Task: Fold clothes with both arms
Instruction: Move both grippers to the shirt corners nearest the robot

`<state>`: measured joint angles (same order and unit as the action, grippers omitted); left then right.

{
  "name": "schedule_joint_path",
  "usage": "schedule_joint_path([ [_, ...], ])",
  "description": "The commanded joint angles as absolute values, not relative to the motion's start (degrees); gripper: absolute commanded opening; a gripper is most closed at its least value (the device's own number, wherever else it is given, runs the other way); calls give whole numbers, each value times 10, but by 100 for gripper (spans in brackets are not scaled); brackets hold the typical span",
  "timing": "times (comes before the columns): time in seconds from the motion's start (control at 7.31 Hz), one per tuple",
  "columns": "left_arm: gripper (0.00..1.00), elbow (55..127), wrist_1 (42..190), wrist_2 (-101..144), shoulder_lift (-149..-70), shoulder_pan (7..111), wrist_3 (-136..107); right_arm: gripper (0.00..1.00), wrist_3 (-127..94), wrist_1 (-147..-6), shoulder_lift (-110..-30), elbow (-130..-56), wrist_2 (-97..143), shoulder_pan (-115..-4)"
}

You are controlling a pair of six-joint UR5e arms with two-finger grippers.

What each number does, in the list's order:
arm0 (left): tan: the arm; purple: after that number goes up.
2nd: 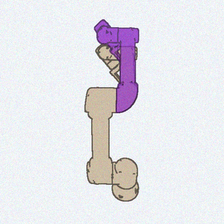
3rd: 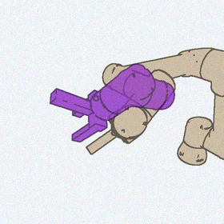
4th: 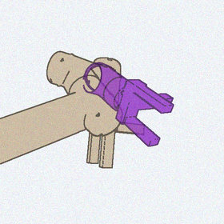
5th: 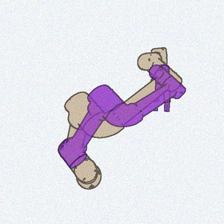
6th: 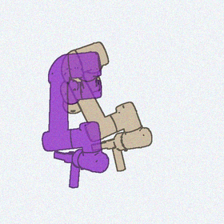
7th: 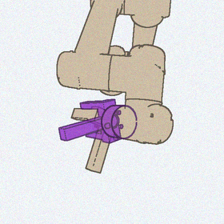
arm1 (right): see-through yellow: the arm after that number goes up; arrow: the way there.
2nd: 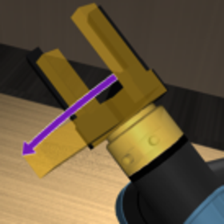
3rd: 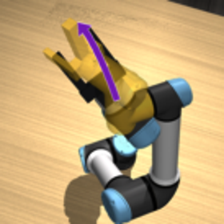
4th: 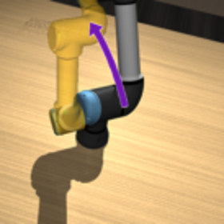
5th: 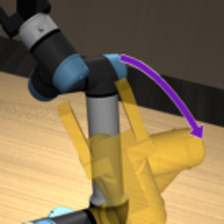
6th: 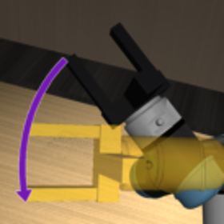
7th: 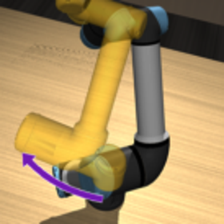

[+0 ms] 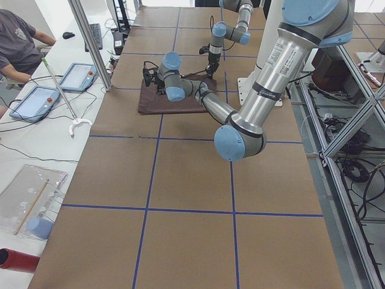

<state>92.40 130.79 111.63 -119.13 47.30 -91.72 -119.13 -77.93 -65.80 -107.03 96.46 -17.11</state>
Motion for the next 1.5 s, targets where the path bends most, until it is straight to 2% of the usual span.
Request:
schedule_joint_path([
  [0.0, 60, 1003, 1309, 1096, -1140, 425, -978, 0, -1232, -780, -691, -1105, 956, -150],
  [0.27, 60, 1103, 1299, 1007, -1053, 311, -1044, 0, -1241, -780, -738, -1153, 947, -123],
  [0.41, 60, 1134, 1273, 993, -1025, 242, -1063, 0, -1259, -780, -740, -1154, 947, -118],
  [0.82, 59, 1142, 1224, 871, -999, 91, -1141, 0, -1260, -780, -740, -1160, 947, -116],
  [1.37, 58, 1134, 1198, 868, -1005, 42, -1161, 0, -1260, -780, -740, -1164, 947, -111],
])
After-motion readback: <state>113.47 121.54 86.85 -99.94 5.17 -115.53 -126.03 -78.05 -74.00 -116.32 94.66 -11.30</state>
